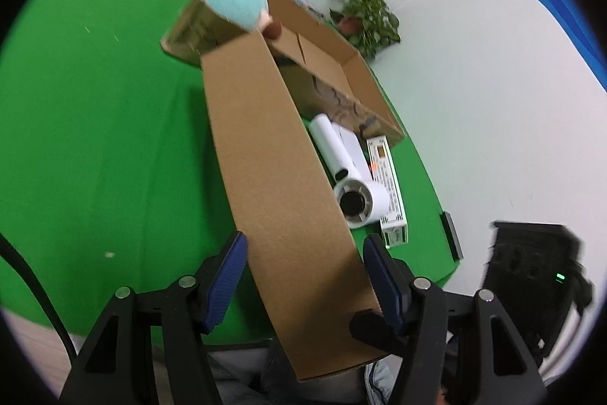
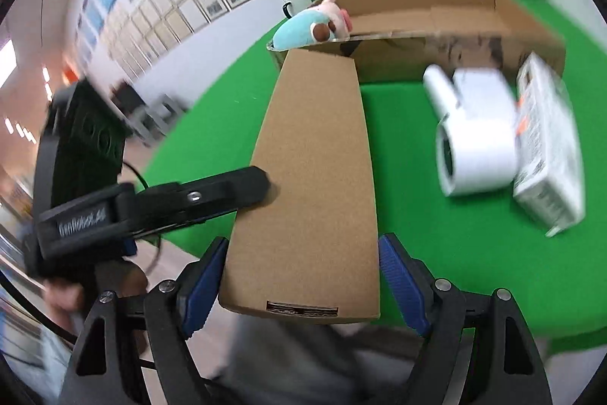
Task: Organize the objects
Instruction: 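Lift the cardboard insert with both grippers and turn it compartments-up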
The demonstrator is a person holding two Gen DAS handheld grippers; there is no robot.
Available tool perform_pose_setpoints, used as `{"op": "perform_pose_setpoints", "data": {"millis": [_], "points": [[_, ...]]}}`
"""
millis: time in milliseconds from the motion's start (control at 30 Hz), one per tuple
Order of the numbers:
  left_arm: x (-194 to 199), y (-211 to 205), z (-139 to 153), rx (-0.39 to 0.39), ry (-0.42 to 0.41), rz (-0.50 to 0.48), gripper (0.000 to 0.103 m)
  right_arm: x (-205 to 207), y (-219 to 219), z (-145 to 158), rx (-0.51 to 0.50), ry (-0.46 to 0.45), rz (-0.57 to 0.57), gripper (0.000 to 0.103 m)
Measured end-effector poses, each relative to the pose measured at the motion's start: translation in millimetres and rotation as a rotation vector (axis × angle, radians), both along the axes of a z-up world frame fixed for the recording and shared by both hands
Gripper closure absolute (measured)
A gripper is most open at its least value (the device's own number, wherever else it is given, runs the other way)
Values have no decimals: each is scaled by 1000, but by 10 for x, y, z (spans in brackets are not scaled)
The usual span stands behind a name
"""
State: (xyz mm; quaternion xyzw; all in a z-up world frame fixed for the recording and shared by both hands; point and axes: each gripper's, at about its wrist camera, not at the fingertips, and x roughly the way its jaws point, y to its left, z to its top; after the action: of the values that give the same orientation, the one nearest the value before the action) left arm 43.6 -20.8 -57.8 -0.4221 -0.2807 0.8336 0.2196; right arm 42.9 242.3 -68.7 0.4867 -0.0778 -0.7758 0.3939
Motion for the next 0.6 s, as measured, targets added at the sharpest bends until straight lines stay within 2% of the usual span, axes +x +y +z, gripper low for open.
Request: {"op": "perform_pose_setpoints", "data": {"millis": [67,100,200,300,433,500,533,600], "points": [[46,-50,108,39,13,7,76,-61,20,-82,-70,-90,5,25],[40,-45,142,62,14,-1,80,-87,18,-139,-108,-141,16,25],[12,84,237,53,34,-23,81,-128,-6,-310,-193,-276,48,25],[-60,247,266,17,35,-31,81,-169,36,-382,-224,-310,41,23],[-55,239,336,-73,43,12,80,-225,231,-346,-205,-246,-32,19],[-9,185,384,-112,63,36,75,-214,360,-305,-190,-208,-59,19],[-15,188,387,-129,64,41,67,-215,388,-273,-172,-177,-70,19],[-83,249,322,-139,38,24,64,-159,457,-181,-148,-112,-82,19]]}}
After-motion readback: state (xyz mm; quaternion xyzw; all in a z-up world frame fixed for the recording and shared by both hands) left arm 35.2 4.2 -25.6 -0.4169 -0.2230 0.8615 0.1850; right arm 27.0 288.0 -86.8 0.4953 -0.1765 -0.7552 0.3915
